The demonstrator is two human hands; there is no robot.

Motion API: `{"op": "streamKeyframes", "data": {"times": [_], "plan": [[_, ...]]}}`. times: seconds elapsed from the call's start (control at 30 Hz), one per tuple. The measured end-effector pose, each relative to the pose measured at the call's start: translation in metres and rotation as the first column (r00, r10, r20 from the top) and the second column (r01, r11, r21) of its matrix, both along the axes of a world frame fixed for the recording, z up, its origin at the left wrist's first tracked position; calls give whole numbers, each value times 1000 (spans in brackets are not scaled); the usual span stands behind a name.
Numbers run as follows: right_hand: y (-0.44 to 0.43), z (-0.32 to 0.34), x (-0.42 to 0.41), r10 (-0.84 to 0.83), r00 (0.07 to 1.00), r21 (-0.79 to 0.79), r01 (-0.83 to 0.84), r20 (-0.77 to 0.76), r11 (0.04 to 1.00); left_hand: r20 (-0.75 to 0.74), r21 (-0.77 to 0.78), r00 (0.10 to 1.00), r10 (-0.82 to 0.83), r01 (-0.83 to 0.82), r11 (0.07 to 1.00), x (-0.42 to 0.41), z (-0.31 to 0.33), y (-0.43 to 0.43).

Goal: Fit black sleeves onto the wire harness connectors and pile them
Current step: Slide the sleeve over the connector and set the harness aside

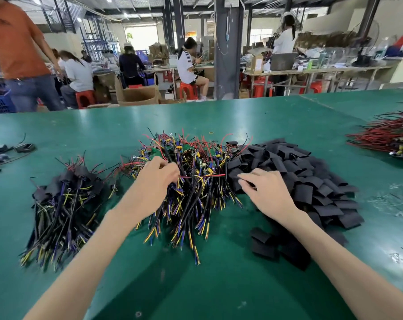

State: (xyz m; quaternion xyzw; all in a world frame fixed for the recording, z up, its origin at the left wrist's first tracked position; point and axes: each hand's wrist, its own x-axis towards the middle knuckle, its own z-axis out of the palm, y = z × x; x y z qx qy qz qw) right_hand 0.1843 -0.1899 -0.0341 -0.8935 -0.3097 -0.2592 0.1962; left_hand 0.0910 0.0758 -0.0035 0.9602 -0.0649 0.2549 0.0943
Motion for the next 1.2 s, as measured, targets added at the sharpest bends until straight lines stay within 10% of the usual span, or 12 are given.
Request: {"op": "streamKeyframes", "data": {"times": [0.27,0.6,1.2], "plan": [[3,-10,-2,5,992,-246,-36,-126,969,204,-101,978,38,-18,995,-10,-27,-9],[7,-10,-2,-11,845,-42,-13,-535,999,205,-115,978,30,-6,993,-25,-23,-23],[12,8,-26,215,905,383,-64,-367,922,228,-85,972,65,-47,995,-29,-25,-28]]}}
